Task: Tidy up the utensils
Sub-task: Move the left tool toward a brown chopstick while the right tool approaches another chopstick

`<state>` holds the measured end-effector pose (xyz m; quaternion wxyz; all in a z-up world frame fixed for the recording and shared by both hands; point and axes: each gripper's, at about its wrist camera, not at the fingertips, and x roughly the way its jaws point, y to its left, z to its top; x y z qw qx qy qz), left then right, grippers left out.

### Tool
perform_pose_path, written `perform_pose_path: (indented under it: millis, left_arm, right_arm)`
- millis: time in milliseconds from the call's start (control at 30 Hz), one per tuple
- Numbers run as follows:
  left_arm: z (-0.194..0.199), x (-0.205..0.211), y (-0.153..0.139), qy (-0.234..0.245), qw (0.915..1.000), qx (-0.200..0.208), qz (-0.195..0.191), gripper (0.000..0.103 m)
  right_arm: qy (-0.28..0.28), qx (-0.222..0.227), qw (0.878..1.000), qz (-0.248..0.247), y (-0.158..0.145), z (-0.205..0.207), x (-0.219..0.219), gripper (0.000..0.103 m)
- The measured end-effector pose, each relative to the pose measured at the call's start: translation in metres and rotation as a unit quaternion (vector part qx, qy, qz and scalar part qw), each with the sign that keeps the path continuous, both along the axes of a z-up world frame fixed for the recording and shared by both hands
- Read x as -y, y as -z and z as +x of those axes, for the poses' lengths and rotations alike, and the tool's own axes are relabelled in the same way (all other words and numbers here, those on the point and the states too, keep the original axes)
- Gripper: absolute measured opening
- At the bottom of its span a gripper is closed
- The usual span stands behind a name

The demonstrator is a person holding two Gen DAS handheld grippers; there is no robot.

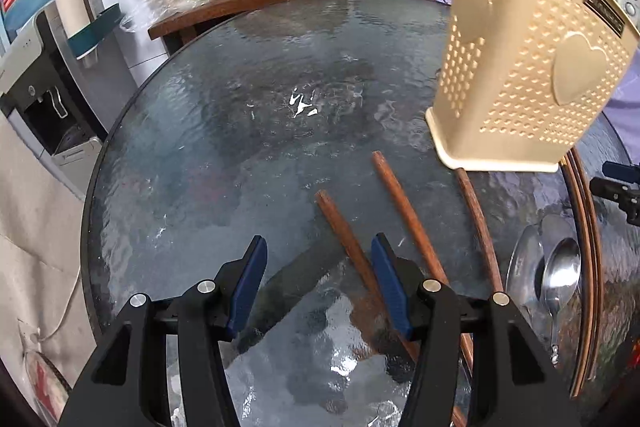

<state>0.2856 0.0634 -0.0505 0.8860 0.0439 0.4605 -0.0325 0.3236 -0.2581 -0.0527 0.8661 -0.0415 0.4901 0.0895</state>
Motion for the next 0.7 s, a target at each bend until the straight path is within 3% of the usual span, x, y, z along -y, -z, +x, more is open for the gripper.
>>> perform_pose_path:
  millis: [367, 700]
  left_arm:
    - [0.014, 0.016, -0.002, 0.008, 0.9999, -0.008, -0.003, 0.051]
    - [0.011, 0.017, -0.001, 0.007, 1.0, -0.001, 0.001, 0.052]
  right_arm:
    - [0.036, -0.022, 0.996, 0.082, -0.013, 0.014, 0.001, 0.062]
    - [0.019, -0.023, 0.999, 0.031, -0.009, 0.017, -0.017, 0.059]
